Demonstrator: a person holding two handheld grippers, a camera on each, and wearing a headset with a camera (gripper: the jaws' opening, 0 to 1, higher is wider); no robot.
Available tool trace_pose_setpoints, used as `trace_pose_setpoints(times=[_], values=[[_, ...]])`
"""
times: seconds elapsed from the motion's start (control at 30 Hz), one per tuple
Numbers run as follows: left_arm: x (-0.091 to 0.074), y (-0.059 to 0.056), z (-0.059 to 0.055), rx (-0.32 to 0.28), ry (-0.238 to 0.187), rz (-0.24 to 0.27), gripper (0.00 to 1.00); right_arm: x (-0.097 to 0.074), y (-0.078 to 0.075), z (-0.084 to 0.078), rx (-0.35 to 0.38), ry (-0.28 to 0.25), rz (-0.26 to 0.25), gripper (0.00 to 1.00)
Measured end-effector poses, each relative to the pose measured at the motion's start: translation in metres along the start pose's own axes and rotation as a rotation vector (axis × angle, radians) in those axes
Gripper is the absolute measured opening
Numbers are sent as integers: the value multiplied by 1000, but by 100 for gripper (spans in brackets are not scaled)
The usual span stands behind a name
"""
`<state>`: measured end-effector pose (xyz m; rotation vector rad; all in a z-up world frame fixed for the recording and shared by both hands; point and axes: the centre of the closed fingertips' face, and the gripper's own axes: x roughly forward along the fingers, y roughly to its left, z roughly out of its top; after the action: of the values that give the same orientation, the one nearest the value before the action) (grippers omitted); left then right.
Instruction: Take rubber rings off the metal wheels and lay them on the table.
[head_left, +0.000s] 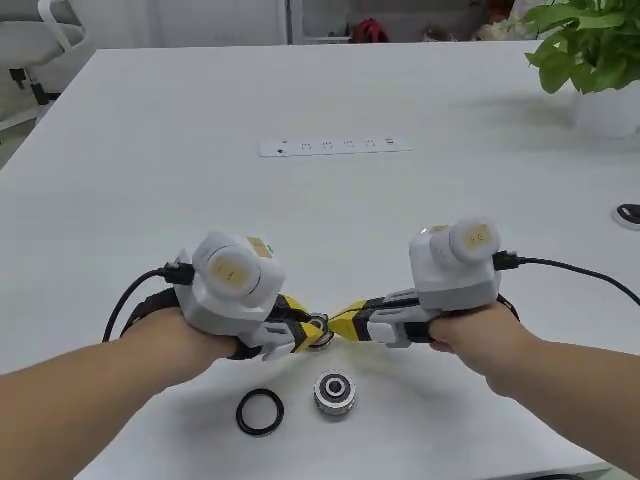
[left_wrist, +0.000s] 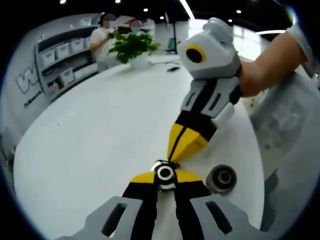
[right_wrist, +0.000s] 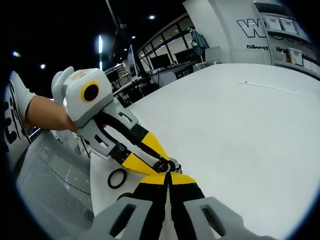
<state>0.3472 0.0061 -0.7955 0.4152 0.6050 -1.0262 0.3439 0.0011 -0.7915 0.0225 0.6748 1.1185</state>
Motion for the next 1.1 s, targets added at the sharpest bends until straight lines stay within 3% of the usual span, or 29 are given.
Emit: trace_pose_setpoints(times=[0.77, 0.9, 0.93, 1.1], values=[[0, -1, 0, 8, 7, -2, 12, 1, 4, 3, -6, -9, 22, 0], [0, -1, 0, 8, 8, 0, 12, 2, 9, 6, -9, -17, 38, 0], [0, 0, 0, 8, 8, 0, 12, 3, 16, 10, 4, -35, 72, 0], [0, 0, 0, 9, 11, 0, 12, 2, 16, 11, -12, -30, 59, 0]])
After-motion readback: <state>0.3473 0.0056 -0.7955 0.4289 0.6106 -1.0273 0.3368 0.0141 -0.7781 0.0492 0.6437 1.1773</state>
